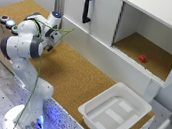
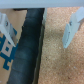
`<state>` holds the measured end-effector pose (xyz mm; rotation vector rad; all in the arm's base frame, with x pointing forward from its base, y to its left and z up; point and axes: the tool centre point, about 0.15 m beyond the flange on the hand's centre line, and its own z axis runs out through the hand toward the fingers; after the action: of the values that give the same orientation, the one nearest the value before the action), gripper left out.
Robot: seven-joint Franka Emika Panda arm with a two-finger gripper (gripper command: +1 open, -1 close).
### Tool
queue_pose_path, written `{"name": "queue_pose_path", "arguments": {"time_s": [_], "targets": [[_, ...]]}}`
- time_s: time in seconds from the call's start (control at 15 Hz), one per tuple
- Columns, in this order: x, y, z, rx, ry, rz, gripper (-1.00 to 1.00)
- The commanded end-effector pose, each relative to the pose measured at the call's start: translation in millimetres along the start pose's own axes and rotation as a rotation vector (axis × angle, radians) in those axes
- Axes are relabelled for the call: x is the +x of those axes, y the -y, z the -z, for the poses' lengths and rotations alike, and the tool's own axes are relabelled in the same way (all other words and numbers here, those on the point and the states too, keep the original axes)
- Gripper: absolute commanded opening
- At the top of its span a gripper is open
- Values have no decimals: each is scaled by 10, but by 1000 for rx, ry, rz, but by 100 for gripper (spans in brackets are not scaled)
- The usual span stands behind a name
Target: Open the cabinet drawer
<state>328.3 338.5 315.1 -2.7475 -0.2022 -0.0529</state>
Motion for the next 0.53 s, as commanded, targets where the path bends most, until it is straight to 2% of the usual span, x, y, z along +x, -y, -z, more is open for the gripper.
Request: {"name": "queue_pose_path", "arguments": {"time_s": [0.0, 0.2, 0.47], "targets": [[83, 52, -250, 80, 22, -24, 100], [98, 119, -328, 105, 36, -45, 100], [128, 142, -306, 106, 38, -50, 100]]}}
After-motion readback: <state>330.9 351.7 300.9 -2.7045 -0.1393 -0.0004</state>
